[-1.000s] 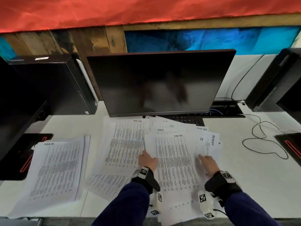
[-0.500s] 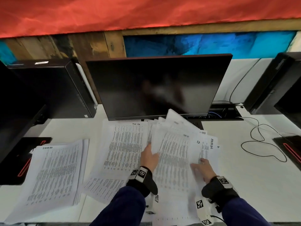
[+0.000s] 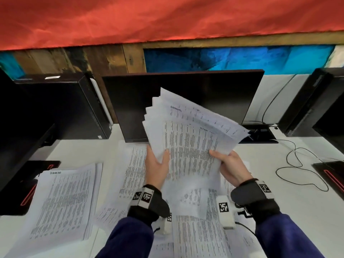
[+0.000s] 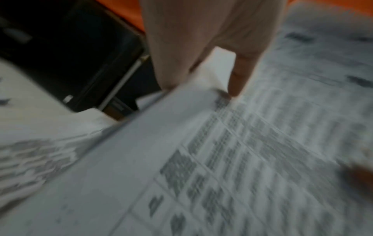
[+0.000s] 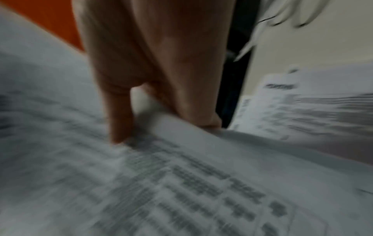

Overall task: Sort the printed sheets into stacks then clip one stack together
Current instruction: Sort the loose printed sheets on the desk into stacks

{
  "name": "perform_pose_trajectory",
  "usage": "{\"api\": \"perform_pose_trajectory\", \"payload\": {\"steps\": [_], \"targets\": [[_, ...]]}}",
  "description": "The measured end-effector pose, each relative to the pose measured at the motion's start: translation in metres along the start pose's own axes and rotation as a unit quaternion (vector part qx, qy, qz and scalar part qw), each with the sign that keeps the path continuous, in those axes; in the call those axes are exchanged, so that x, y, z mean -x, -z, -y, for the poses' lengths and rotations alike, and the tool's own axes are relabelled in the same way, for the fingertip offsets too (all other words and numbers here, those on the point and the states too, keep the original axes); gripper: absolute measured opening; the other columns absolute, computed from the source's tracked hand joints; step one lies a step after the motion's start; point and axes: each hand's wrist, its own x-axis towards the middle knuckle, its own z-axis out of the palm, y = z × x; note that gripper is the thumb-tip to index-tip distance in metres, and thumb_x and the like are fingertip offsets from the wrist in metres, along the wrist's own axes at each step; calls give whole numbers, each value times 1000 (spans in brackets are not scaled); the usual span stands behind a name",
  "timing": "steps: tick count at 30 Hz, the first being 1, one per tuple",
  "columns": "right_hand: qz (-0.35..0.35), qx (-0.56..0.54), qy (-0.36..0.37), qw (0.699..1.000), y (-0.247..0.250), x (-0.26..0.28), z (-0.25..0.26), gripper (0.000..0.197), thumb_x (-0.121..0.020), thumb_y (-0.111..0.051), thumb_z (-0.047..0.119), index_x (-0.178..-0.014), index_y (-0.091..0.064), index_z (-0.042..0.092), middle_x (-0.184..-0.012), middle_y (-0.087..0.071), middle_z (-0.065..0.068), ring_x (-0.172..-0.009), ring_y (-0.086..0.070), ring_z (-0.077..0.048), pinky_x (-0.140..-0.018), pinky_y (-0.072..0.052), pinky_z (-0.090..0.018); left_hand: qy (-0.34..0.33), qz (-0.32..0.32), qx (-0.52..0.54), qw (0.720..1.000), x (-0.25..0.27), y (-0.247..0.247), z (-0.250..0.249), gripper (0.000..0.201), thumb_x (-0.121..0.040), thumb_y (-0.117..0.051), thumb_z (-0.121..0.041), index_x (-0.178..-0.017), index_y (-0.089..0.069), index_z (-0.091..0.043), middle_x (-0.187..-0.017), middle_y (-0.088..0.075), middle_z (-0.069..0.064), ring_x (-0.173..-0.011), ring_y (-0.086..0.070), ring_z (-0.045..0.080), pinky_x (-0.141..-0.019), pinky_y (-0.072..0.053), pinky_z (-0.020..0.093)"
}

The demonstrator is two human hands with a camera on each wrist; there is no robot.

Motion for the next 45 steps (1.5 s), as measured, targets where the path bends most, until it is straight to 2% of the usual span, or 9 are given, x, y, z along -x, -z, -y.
{"api": "perform_pose_trajectory", "payload": {"steps": [5, 9, 15, 21, 30, 34, 37, 41, 45], "targets": [[-8, 37, 63, 997, -25, 11, -3, 41, -81, -65, -1, -121, -61, 5, -115, -69, -12, -108, -66, -24, -95, -50, -40, -43, -23, -36, 998, 18, -10, 6, 54, -96, -49, -10, -143, -23, -8, -120, -33, -19, -110, -35, 2, -69, -26, -15], [-72, 78, 101, 989, -31, 10, -6, 46, -78, -70, 0, -122, -57, 9, -111, -70, -5, -100, -68, -19, -85, -52, -32, -47, -45, -43, 997, 10, -5, 21, 47, -90, -58, -7, -125, -34, -28, -107, -51, -16, -92, -56, -6, -68, -43, -2], [-145, 50, 115, 981, -39, -4, -4, 43, -78, -58, -2, -115, -45, 17, -104, -56, -2, -97, -56, -18, -85, -48, -36, -32, -38, -26, 998, -3, 2, 10, 50, -89, -59, -1, -129, -36, -22, -97, -50, -16, -78, -56, -18, -59, -43, -1], [-156, 40, 78, 984, -35, -13, -5, 44, -80, -54, -1, -118, -39, 15, -120, -52, -8, -119, -50, -29, -103, -41, -45, 23, -38, 30, 999, -17, 6, 11, 38, -91, -56, -18, -118, -40, -40, -112, -56, -4, -102, -61, 18, -95, -50, 45], [-117, 86, 91, 985, -45, -19, -11, 35, -90, -49, 7, -122, -37, 17, -110, -54, 0, -105, -55, -20, -95, -46, -42, 1, -30, -30, 999, -18, -2, 12, 35, -94, -53, -17, -122, -38, -32, -92, -51, -18, -69, -51, -7, -64, -43, 8], [-81, 148, 82, 982, -35, -19, -17, 35, -93, -51, 8, -127, -49, 18, -123, -61, -3, -113, -59, -21, -97, -49, -43, 43, -33, -75, 996, -17, -3, 7, 55, -97, -49, -29, -146, -27, -16, -144, -42, 3, -132, -41, 16, -104, -32, 22], [-181, 248, 174, 936, -19, -14, -5, 56, -82, -68, 8, -129, -41, 22, -132, -47, -9, -124, -47, -26, -106, -40, -46, -2, -29, -106, 994, -19, 1, -2, 52, -99, -47, -25, -146, -30, -9, -147, -38, 1, -136, -35, 14, -104, -26, 21], [-131, 552, 303, 765, -29, 5, 43, 72, -76, -76, 22, -138, -40, 31, -139, -42, 7, -128, -33, -16, -113, -18, -46, -193, 4, -230, 954, -25, 2, -25, 16, -98, -47, -17, -110, -56, -15, -104, -56, -11, -92, -52, 3, -93, -42, 29], [1, 569, 244, 786, -51, 8, 60, 25, -82, -70, 21, -102, -64, 35, -96, -69, 15, -97, -59, -9, -102, -33, -41, -332, 76, -360, 868, -27, -12, -40, 12, -93, -48, -10, -95, -57, -18, -91, -56, -4, -85, -48, 17, -83, -37, 32]]}}
